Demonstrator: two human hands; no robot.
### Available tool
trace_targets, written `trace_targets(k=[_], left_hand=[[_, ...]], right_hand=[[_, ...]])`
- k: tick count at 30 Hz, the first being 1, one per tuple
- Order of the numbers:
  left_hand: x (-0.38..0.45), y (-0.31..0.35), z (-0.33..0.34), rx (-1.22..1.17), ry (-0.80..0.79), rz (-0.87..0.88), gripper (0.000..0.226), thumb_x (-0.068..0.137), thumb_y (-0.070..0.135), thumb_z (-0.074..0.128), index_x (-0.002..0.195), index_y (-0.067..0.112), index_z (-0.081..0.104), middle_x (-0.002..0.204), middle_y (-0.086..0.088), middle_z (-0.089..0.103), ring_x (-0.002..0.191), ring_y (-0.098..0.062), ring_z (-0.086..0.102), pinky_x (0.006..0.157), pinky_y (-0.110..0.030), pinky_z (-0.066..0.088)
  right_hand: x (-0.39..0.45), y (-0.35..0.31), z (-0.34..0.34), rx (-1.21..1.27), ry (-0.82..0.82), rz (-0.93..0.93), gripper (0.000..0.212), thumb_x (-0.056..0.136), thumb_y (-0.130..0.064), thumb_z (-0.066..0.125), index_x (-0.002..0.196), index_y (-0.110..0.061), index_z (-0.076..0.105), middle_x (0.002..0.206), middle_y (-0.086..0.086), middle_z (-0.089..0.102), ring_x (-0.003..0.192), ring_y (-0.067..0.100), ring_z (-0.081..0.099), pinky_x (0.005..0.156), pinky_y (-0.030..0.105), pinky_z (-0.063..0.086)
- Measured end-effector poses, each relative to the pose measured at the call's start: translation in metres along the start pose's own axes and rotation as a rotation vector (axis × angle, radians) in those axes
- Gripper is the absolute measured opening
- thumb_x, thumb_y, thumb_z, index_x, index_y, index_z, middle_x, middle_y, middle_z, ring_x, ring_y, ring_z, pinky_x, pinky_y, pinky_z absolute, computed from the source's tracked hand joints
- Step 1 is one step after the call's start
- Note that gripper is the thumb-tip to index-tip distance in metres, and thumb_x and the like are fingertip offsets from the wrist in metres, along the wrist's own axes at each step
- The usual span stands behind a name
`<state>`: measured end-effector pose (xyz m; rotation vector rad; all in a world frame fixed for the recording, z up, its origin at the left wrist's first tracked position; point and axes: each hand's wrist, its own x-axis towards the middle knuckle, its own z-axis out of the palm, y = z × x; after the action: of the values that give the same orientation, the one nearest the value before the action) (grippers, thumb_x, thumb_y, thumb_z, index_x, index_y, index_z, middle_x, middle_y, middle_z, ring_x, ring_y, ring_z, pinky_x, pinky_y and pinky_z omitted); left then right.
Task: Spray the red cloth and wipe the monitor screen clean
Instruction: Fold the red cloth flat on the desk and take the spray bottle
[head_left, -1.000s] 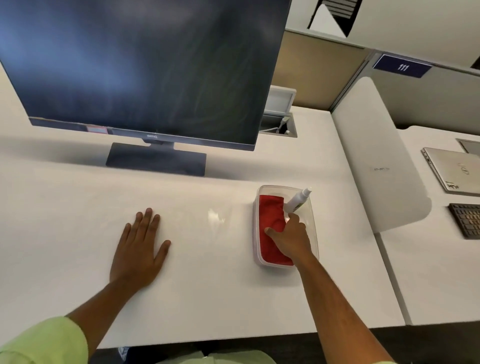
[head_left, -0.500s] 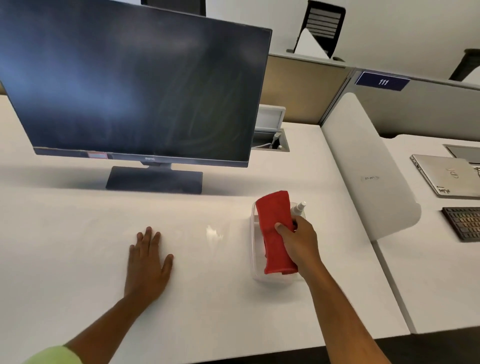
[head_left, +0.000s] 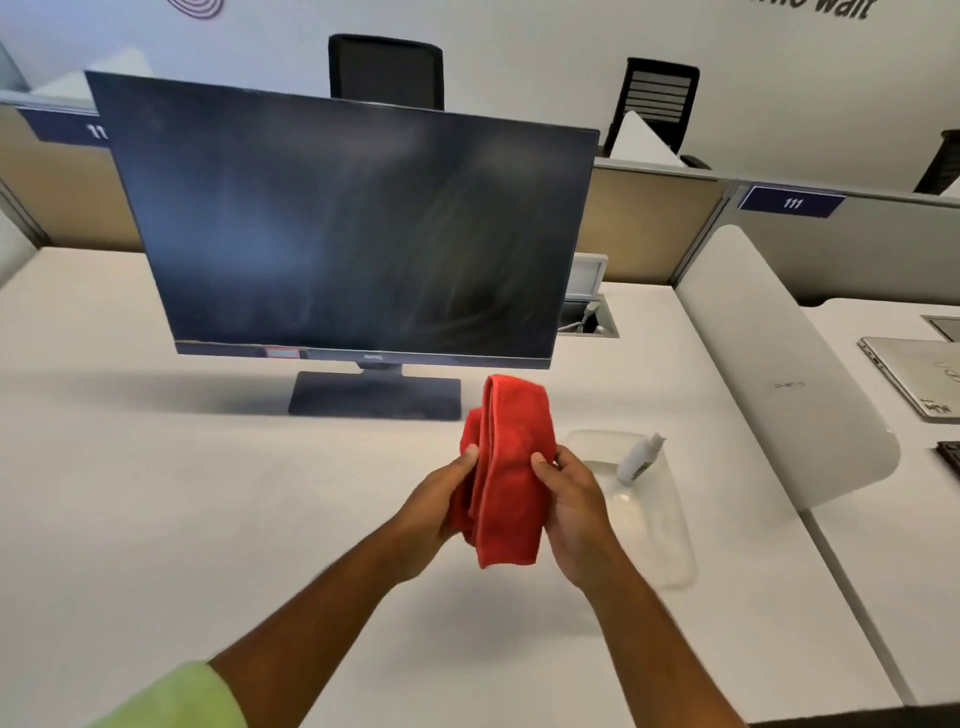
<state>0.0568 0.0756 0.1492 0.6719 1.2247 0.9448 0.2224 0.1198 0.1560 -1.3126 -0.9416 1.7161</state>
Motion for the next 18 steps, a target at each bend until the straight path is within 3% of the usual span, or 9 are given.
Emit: trace_targets(k=[4,6,8,10,12,14,16,18], left_hand=[[-0.014,-0.011,-0.029,0.028,0.056,0.053,0.051,0.092,0.058,0.055,0.137,0.032,0.057,0.127,0.002,0.073,0.112,-0.023,0.072,0.097,-0.048,0.059],[-0.019,-0.017,-0.040,0.050,0.081,0.097,0.046,0.095,0.056,0.051,0.137,0.038,0.053,0.125,0.007,0.072,0.110,-0.018,0.073,0.093,-0.043,0.061],[-0.026,-0.018,-0.048,0.103,0.096,0.132,0.039,0.096,0.058,0.044,0.132,0.046,0.050,0.125,0.014,0.070,0.108,-0.013,0.073,0.087,-0.031,0.061],[-0.032,-0.019,-0.054,0.152,0.100,0.149,0.039,0.097,0.060,0.040,0.134,0.051,0.046,0.130,0.019,0.064,0.113,-0.011,0.069,0.089,-0.025,0.059],[-0.034,-0.021,-0.056,0.186,0.088,0.161,0.036,0.101,0.057,0.040,0.137,0.052,0.043,0.134,0.021,0.060,0.118,-0.008,0.063,0.093,-0.023,0.057],[-0.036,-0.022,-0.059,0.201,0.103,0.170,0.026,0.105,0.049,0.040,0.130,0.055,0.046,0.129,0.027,0.059,0.115,-0.004,0.063,0.086,-0.018,0.057],[-0.040,-0.023,-0.063,0.209,0.146,0.181,0.022,0.108,0.041,0.042,0.121,0.057,0.050,0.120,0.031,0.061,0.105,-0.002,0.067,0.076,-0.014,0.056],[-0.042,-0.025,-0.071,0.203,0.199,0.185,0.025,0.109,0.035,0.042,0.124,0.051,0.053,0.119,0.025,0.065,0.102,-0.004,0.070,0.076,-0.017,0.058]], right_hand=[[-0.004,0.027,0.018,0.111,-0.044,0.077,0.028,0.107,-0.023,0.059,0.133,-0.014,0.066,0.124,0.009,0.078,0.114,0.031,0.075,0.101,0.048,0.060],[-0.007,0.036,0.030,-0.028,-0.044,0.073,0.029,0.110,-0.025,0.055,0.138,-0.016,0.060,0.126,0.008,0.076,0.116,0.032,0.073,0.097,0.045,0.061],[-0.011,0.041,0.044,-0.244,-0.022,0.036,0.033,0.113,-0.033,0.049,0.145,-0.028,0.046,0.130,-0.003,0.066,0.115,0.020,0.069,0.089,0.035,0.061],[-0.014,0.045,0.054,-0.291,-0.011,0.025,0.044,0.111,-0.045,0.046,0.153,-0.033,0.037,0.139,-0.006,0.058,0.122,0.015,0.064,0.099,0.038,0.058],[-0.016,0.048,0.063,-0.198,-0.050,0.078,0.053,0.106,-0.059,0.047,0.152,-0.031,0.045,0.144,-0.005,0.061,0.128,0.018,0.064,0.111,0.046,0.054],[-0.018,0.050,0.070,-0.134,-0.099,0.129,0.057,0.101,-0.066,0.052,0.146,-0.032,0.051,0.139,-0.004,0.067,0.127,0.021,0.066,0.113,0.050,0.053],[-0.018,0.055,0.075,-0.173,-0.095,0.099,0.050,0.099,-0.055,0.066,0.142,-0.031,0.054,0.135,-0.003,0.070,0.122,0.021,0.070,0.108,0.048,0.057],[-0.014,0.061,0.075,-0.201,-0.030,0.077,0.041,0.100,-0.027,0.074,0.137,-0.028,0.057,0.130,0.003,0.073,0.115,0.023,0.073,0.102,0.045,0.060]])
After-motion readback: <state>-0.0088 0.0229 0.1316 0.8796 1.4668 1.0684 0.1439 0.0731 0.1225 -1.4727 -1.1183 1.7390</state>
